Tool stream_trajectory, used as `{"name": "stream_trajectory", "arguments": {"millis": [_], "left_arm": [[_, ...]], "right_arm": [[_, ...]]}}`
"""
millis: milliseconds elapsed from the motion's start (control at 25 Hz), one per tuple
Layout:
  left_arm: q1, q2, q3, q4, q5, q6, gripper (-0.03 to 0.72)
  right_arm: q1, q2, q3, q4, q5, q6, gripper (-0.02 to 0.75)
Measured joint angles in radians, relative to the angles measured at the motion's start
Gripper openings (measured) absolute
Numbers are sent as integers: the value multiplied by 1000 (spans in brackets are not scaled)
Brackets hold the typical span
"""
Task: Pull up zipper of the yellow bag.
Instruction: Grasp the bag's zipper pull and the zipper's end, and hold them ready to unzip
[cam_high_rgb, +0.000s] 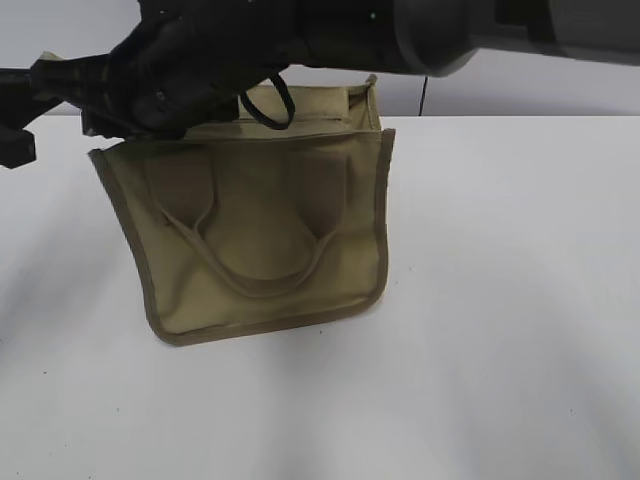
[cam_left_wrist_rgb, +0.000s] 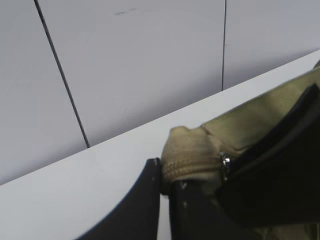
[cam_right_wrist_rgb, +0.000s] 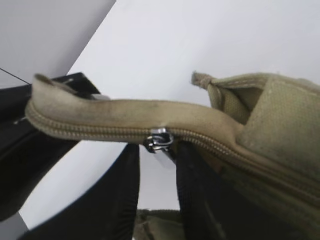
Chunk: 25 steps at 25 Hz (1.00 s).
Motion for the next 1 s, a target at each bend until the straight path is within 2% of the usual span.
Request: {"name": "stream_trajectory", "arguments": {"millis": [240, 440, 600, 1000], "left_arm": [[0, 0, 0, 23, -45, -34, 6], [0, 0, 0, 26, -39, -38, 6], [0, 0, 0, 24, -30, -38, 6], [-1, 0, 0, -5, 36, -38, 6]], "right_arm": [[0, 21, 0, 0, -55, 60, 64], [-2, 19, 0, 0, -38, 67, 52], [-19, -10, -1, -16, 63, 67, -3], [-76, -118, -1, -7, 262, -61, -10]]}}
